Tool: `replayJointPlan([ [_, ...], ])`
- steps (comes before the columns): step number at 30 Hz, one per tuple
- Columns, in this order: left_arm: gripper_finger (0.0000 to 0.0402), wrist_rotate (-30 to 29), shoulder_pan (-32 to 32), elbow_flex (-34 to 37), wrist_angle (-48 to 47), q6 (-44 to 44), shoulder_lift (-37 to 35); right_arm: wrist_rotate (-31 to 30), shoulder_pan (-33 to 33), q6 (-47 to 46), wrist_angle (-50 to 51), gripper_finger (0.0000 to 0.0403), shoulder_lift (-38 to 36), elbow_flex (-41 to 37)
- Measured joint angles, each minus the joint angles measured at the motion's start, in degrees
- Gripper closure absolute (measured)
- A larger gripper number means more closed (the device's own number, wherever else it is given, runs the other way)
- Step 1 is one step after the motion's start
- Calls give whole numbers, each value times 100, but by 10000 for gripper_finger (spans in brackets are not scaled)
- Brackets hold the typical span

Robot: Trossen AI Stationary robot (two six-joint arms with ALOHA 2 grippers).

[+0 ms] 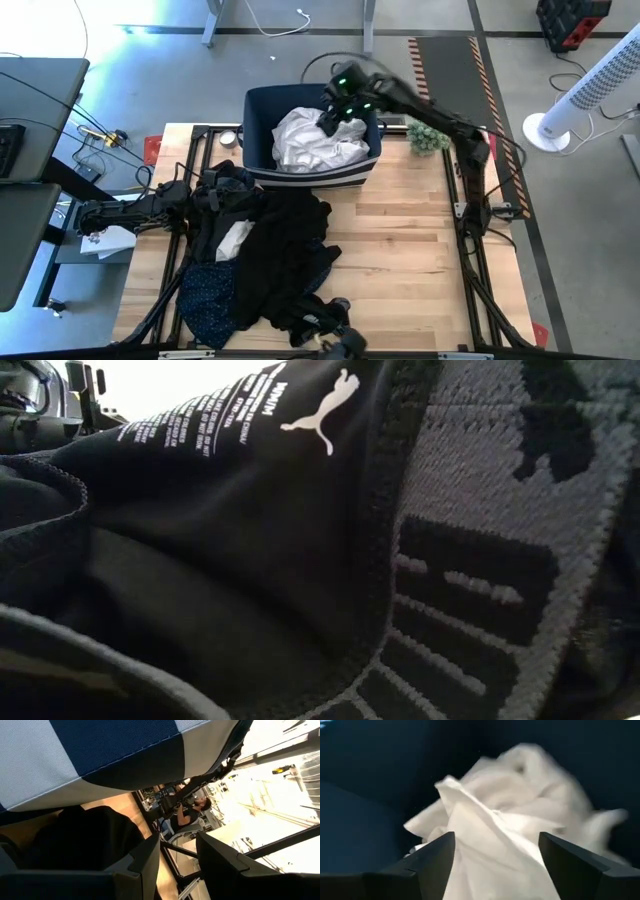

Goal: Sort clothes
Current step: Put the top white sock into the laundry bin

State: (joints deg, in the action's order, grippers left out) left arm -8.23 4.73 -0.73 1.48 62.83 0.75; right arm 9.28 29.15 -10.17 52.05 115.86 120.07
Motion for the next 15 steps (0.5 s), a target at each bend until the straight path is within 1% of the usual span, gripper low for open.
replayJointPlan([
  [2,275,-1,0,0,0,0,-2,-94,-47,-38,13,136,293,0],
  [3,275,0,0,0,0,0,0,-241,-68,-78,112,145,429,0],
  [6,275,0,0,0,0,17,0,-951,-79,-259,668,170,821,-1],
  [8,275,4,-2,0,0,246,0,-1258,-77,-282,980,184,1053,-2],
  [12,275,-1,0,0,7,813,0,-1220,-80,-75,1105,202,1256,-2],
  [15,275,-2,0,0,12,1255,0,-1212,-109,-245,1123,208,1002,-9],
])
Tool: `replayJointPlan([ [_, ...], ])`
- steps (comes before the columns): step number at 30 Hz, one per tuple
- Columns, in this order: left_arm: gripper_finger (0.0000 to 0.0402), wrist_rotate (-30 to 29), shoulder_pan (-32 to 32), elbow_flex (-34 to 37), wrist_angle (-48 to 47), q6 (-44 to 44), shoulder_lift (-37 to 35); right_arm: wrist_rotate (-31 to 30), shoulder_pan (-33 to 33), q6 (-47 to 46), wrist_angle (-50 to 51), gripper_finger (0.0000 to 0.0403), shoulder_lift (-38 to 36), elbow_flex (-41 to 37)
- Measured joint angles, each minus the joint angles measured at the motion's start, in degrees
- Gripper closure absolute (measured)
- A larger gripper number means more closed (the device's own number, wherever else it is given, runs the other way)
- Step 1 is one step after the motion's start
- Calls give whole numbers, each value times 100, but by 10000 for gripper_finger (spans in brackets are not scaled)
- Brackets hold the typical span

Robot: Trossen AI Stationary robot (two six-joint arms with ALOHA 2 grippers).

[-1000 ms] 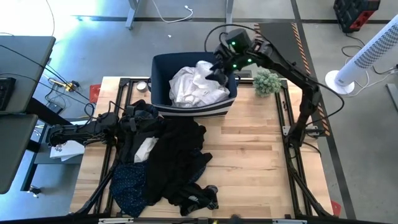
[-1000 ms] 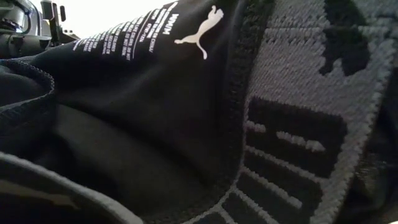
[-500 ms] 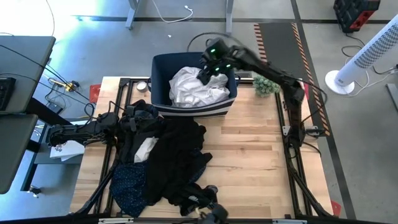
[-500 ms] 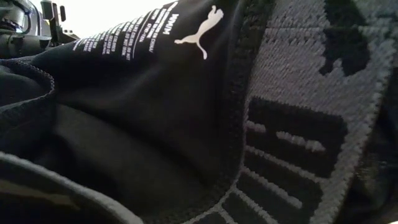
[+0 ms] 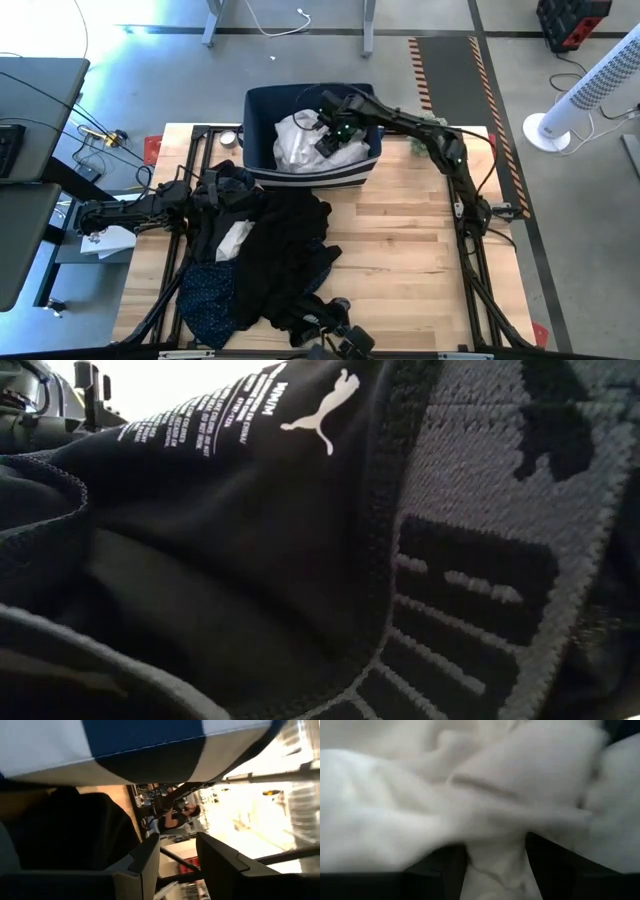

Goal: Sort clothes
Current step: Put the top white sock into the laundry bin, then put the white boxer into the laundry bin

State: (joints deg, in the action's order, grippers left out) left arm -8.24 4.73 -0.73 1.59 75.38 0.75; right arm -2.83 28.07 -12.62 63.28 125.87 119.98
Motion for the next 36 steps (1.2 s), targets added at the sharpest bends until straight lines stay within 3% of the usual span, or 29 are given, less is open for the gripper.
replayJointPlan([
  [3,275,68,0,7,52,414,0,-48,-80,8,-47,210,-585,-2],
  [6,278,183,2,-98,57,43,7,-63,-224,214,-137,210,-1279,7],
  [11,323,203,-77,-1344,-1475,-845,569,-116,-577,358,-183,210,-2323,7],
  [14,363,406,-150,-2438,-2596,-1333,1343,-262,-805,320,-198,210,-2792,12],
  [17,393,1028,-280,-3497,-3394,-1792,2340,-666,-1011,236,-194,210,-3057,11],
  [21,397,1937,-591,-4571,-4547,-2147,3755,-1093,-1202,253,-175,210,-3234,11],
  [24,397,2435,-830,-4842,-5091,-1762,4611,-1132,-1285,246,-79,210,-3224,11],
  [27,387,2732,-986,-4799,-5694,-784,5273,-1134,-1361,255,72,210,-3190,7],
  [30,358,3210,-1073,-4694,-6147,-734,5817,-1134,-1434,258,164,210,-3193,-102],
  [36,255,3142,-1230,-4680,-6560,-424,6427,-1133,-1558,472,241,210,-3192,-453],
])
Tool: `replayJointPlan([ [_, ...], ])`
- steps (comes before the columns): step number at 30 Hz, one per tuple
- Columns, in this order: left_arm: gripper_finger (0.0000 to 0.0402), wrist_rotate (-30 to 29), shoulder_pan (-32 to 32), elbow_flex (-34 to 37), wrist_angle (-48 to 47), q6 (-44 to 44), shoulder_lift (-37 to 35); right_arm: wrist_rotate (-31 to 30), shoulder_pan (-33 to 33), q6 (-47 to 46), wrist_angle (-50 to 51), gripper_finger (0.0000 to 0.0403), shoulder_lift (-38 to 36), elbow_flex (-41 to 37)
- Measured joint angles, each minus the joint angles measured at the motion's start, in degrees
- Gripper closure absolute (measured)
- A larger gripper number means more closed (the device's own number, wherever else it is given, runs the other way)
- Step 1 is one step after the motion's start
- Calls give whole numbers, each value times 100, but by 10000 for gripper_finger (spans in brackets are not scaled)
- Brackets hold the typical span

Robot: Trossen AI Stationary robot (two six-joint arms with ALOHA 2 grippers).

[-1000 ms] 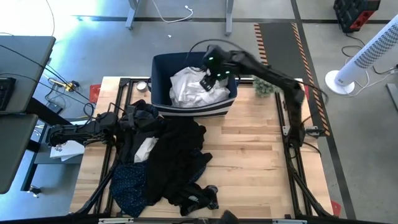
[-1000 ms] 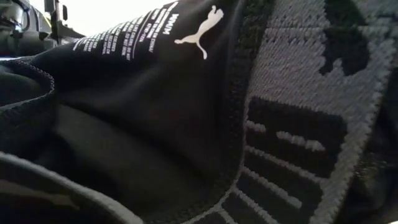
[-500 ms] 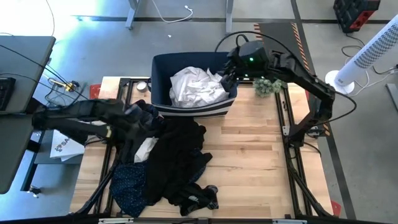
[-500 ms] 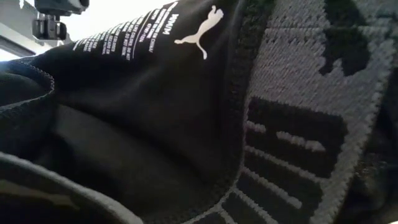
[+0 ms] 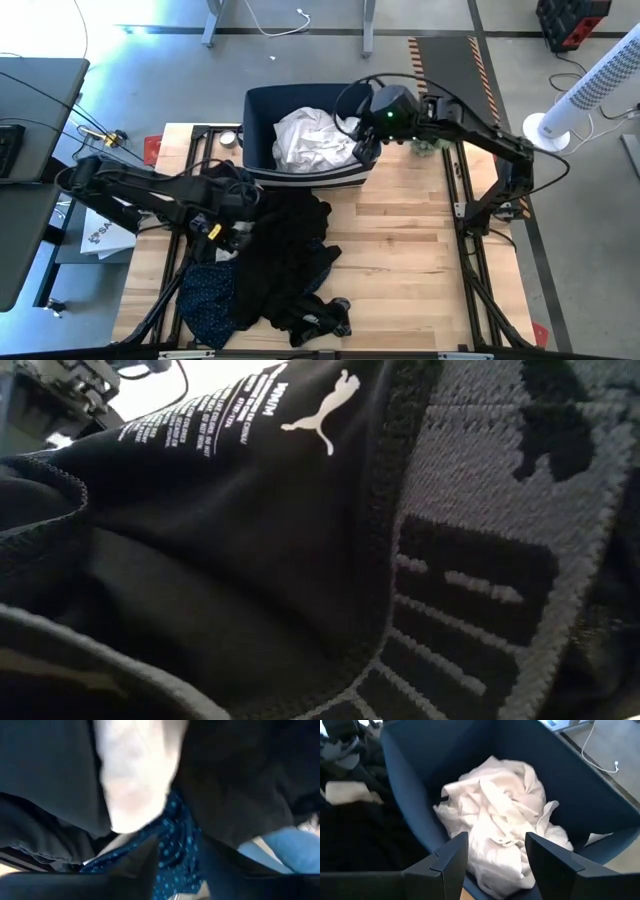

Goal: Sort clothes
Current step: Put the white boxer into the laundry bin

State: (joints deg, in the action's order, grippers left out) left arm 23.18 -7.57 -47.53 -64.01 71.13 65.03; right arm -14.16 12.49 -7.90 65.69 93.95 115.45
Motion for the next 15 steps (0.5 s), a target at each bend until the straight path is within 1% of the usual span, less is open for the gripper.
replayJointPlan([
  [4,192,-482,-136,-2,-131,468,264,80,-63,44,-5,210,7,-193],
  [7,172,-827,-282,-2,-311,712,515,93,-103,46,1,210,7,-240],
  [9,171,-1175,-405,-2,-236,770,729,95,-112,75,-1,210,7,-240],
  [11,176,-1380,-480,-2,-90,742,966,95,-129,94,-16,210,4,-240],
  [13,192,-1508,-522,-2,98,590,1209,102,-129,112,-15,210,4,-240],
  [15,222,-1603,-538,-7,202,454,1442,108,-129,105,-15,210,4,-240],
])
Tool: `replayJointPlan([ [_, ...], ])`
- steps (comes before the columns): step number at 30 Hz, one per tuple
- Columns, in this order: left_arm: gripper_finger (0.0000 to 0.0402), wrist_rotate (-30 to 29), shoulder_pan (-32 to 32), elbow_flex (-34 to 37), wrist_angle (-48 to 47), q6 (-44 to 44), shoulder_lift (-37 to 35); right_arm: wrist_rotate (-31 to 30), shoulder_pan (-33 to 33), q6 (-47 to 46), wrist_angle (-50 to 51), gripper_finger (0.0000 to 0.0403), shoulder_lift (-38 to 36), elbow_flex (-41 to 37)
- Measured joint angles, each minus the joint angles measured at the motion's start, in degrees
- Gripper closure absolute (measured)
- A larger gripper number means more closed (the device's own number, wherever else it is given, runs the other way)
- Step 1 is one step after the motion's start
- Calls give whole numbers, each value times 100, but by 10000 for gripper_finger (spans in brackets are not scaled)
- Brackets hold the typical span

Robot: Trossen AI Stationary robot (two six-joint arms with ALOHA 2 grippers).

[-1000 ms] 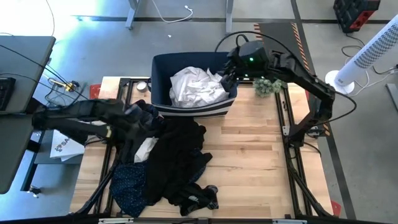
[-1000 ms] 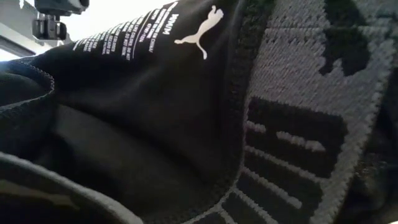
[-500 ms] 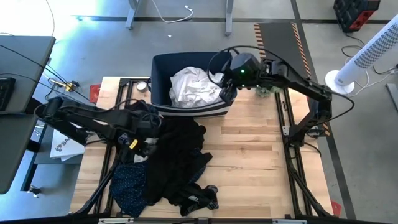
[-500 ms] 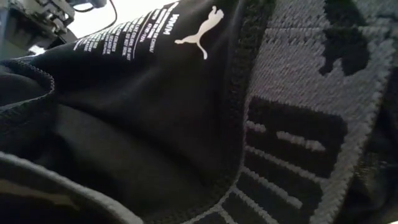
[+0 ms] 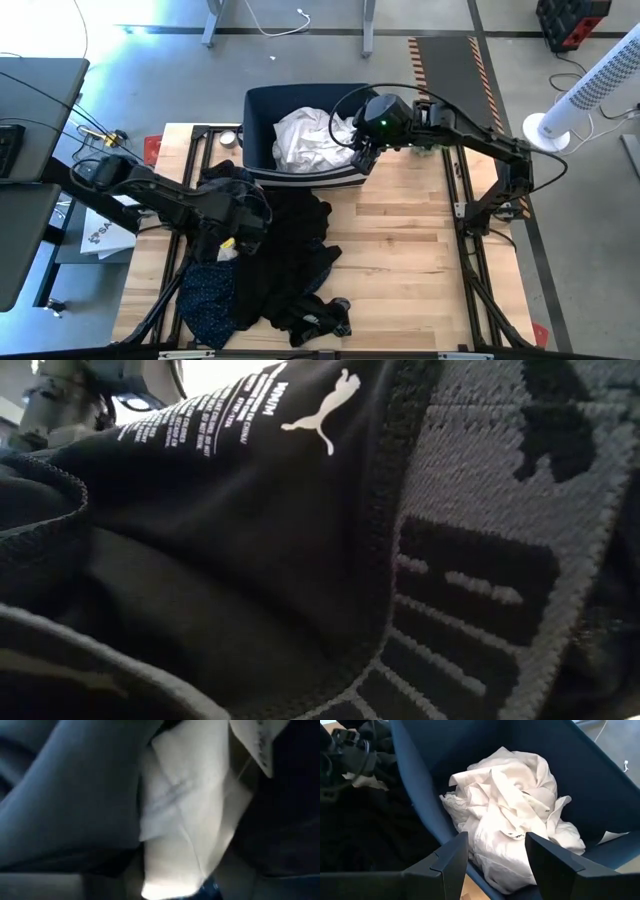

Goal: Sort clothes
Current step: Put the white boxer into the laundry bin

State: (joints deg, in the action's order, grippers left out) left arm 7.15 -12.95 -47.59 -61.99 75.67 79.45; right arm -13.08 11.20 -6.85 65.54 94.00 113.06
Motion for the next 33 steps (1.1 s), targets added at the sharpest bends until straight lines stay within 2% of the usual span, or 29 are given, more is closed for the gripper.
replayJointPlan([
  [2,266,-1,2,0,88,-149,163,-2,0,0,-8,210,0,0],
  [5,357,75,2,-53,200,-336,191,0,0,-15,-19,210,0,0],
  [7,382,94,-5,-191,80,-377,67,-2,0,-15,-17,210,-1,1],
  [11,379,12,-28,-706,-740,-346,-373,-2,0,78,-43,210,-2,13],
  [16,387,-104,-28,-1705,-1722,-345,-1063,-2,0,279,-94,210,-2,17],
  [24,387,-201,-27,-3510,-2016,65,-1835,0,4,486,-582,210,-194,22],
  [28,387,-763,-6,-4388,-1737,151,-1920,20,4,577,-1042,210,-411,22],
  [33,387,-2217,190,-5203,-303,-655,-1875,118,4,581,-1740,210,-689,24],
])
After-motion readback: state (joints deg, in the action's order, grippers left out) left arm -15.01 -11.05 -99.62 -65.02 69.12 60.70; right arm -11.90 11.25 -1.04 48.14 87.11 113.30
